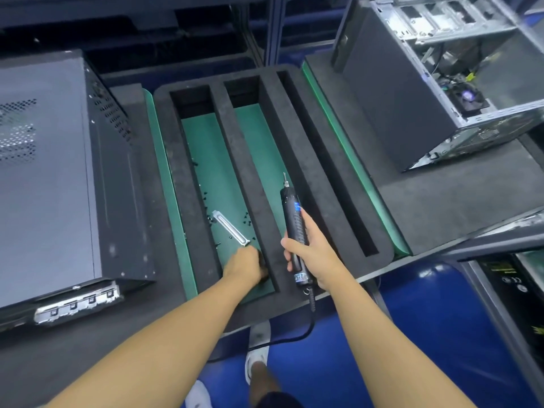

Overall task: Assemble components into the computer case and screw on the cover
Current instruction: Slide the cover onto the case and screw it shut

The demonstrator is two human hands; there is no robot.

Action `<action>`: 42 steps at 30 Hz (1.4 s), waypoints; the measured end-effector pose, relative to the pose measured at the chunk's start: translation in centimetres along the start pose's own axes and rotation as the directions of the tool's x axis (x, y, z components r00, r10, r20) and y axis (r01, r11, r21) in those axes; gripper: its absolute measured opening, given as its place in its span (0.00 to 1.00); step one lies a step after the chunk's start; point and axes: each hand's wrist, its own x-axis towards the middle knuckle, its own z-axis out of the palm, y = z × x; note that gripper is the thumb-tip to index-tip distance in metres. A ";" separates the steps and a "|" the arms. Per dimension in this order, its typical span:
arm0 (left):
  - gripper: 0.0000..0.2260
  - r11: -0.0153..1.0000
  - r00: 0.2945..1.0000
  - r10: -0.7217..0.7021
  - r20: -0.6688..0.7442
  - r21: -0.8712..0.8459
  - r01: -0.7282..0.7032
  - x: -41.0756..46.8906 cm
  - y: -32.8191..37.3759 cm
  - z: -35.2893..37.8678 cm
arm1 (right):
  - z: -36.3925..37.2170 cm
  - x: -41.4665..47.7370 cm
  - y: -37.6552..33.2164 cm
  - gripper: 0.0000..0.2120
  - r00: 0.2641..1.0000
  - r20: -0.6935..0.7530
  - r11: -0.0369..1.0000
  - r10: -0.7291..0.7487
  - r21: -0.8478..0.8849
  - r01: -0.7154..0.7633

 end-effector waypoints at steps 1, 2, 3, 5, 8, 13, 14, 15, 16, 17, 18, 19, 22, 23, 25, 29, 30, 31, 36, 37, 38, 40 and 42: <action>0.08 1.000 1.000 0.001 0.020 -0.024 -0.001 -0.1 0.0 -0.1 | 0.0 0.0 -0.1 0.37 1.000 0.001 1.000 0.000 -0.004 0.000; 0.08 0.999 0.999 0.005 0.035 -0.051 -0.003 -0.1 -0.1 -0.3 | 0.1 -0.1 -0.1 0.37 1.000 0.003 1.000 -0.001 -0.009 0.001; 0.08 0.997 0.999 0.006 0.044 -0.083 -0.002 -0.1 -0.2 -0.4 | 0.1 -0.2 -0.1 0.37 1.000 0.004 1.000 -0.002 -0.011 0.002; 0.07 0.986 0.999 -0.002 0.037 -0.165 0.008 -0.3 -0.4 -0.9 | 0.4 -0.4 -0.4 0.36 1.000 0.007 1.000 -0.002 -0.009 0.002; 0.04 0.942 0.998 -0.018 -0.058 -0.336 -0.002 -0.8 -0.6 -2.0 | 0.8 -0.8 -0.9 0.39 1.000 0.007 1.000 -0.012 -0.008 0.012; 0.06 0.648 0.968 -0.105 -0.230 -0.754 -0.108 -2.8 -0.5 -4.5 | 2.3 -2.0 -2.1 0.41 0.998 0.038 0.999 -0.049 -0.009 0.049; 0.09 0.535 0.966 -0.108 -0.233 -0.833 -0.141 -3.2 -0.4 -5.2 | 2.8 -2.3 -2.5 0.41 0.997 0.047 0.998 -0.063 -0.014 0.064; 0.09 0.428 0.967 -0.103 -0.233 -0.888 -0.169 -3.6 -0.3 -5.9 | 3.3 -2.6 -2.8 0.40 0.995 0.056 0.997 -0.077 -0.021 0.079; 0.09 0.342 0.967 -0.092 -0.238 -0.919 -0.194 -4.1 -0.1 -6.7 | 3.9 -3.0 -3.2 0.39 0.994 0.065 0.995 -0.094 -0.030 0.096; 0.08 0.279 0.966 -0.081 -0.245 -0.936 -0.214 -4.6 0.2 -7.5 | 4.5 -3.4 -3.7 0.38 0.991 0.073 0.992 -0.113 -0.041 0.116; 0.08 0.214 0.965 -0.071 -0.253 -0.949 -0.233 -5.2 0.4 -8.2 | 5.2 -3.9 -4.2 0.37 0.988 0.079 0.989 -0.135 -0.055 0.139; 0.07 0.140 0.964 -0.062 -0.257 -0.959 -0.247 -6.0 0.5 -8.9 | 6.0 -4.4 -4.7 0.37 0.984 0.085 0.984 -0.159 -0.070 0.165; 0.06 -0.103 0.967 -0.019 -0.254 -0.962 -0.255 -8.8 0.1 -10.6 | 8.1 -6.4 -6.2 0.37 0.966 0.105 0.967 -0.236 -0.074 0.244; 0.05 -0.176 0.968 -0.005 -0.252 -0.953 -0.249 -9.7 -0.2 -11.2 | 8.7 -7.2 -6.6 0.37 0.961 0.114 0.963 -0.252 -0.071 0.261; 0.06 -0.286 0.966 0.022 -0.259 -0.927 -0.242 -11.3 -1.2 -12.5 | 9.8 -8.9 -7.4 0.37 0.953 0.137 0.957 -0.270 -0.074 0.281; 0.11 -0.374 0.949 0.130 -0.288 -0.901 -0.222 -14.3 -4.5 -15.3 | 12.1 -13.1 -8.4 0.41 0.936 0.226 0.947 -0.271 -0.111 0.301; 0.12 -0.375 0.940 0.167 -0.297 -0.901 -0.218 -14.9 -5.5 -16.0 | 12.7 -14.1 -8.5 0.41 0.930 0.251 0.944 -0.267 -0.126 0.305; 0.13 -0.372 0.929 0.212 -0.302 -0.904 -0.209 -15.5 -6.6 -16.5 | 13.3 -15.1 -8.6 0.41 0.925 0.273 0.940 -0.264 -0.142 0.310; 0.11 -0.414 0.869 0.338 -0.361 -0.887 -0.207 -18.7 -10.7 -17.6 | 16.9 -19.0 -8.4 0.41 0.905 0.340 0.916 -0.255 -0.214 0.338; 0.09 -0.441 0.862 0.340 -0.375 -0.874 -0.206 -19.4 -11.4 -17.4 | 17.6 -19.6 -8.3 0.41 0.907 0.337 0.912 -0.254 -0.229 0.341; 0.08 -0.462 0.857 0.344 -0.385 -0.864 -0.202 -20.0 -12.1 -17.2 | 18.3 -20.1 -8.1 0.41 0.907 0.335 0.907 -0.254 -0.242 0.344; 0.08 -0.481 0.851 0.349 -0.393 -0.854 -0.198 -21.1 -13.4 -16.9 | 19.5 -20.9 -7.8 0.41 0.906 0.335 0.900 -0.257 -0.258 0.350; 0.09 -0.484 0.855 0.344 -0.389 -0.854 -0.193 -22.0 -14.7 -16.7 | 20.5 -21.6 -7.5 0.41 0.905 0.343 0.897 -0.251 -0.269 0.351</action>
